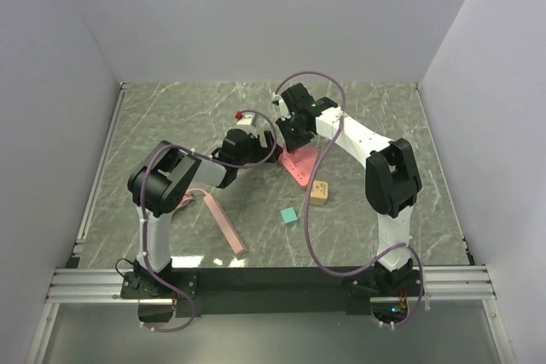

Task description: Insert the plug

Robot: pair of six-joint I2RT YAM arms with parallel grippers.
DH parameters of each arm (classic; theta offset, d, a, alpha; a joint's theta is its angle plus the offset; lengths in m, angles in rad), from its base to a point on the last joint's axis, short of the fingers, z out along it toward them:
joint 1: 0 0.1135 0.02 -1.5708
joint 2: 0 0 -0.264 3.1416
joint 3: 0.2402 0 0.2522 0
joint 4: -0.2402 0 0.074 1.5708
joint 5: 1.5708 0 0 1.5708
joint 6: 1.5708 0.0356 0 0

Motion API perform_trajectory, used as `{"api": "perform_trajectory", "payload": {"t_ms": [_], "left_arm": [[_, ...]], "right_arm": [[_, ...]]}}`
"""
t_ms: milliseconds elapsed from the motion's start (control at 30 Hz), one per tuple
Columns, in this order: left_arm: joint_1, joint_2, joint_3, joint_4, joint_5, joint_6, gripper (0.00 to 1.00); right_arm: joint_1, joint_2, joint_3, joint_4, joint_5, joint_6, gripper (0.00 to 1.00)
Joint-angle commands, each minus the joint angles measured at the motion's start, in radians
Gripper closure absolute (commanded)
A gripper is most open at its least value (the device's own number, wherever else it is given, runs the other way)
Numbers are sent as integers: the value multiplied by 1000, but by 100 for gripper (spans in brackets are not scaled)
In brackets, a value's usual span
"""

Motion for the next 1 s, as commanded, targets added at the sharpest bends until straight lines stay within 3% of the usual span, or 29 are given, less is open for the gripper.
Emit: {"api": "perform_trajectory", "payload": {"t_ms": [0,967], "left_arm": [[-6,-25,-35,-64,-40,24,7],[-40,-36,-53,-58,-83,88,10]], "right_arm": [[8,4,39,13,5,-26,100],[25,44,37,31,3,-34,100]]}}
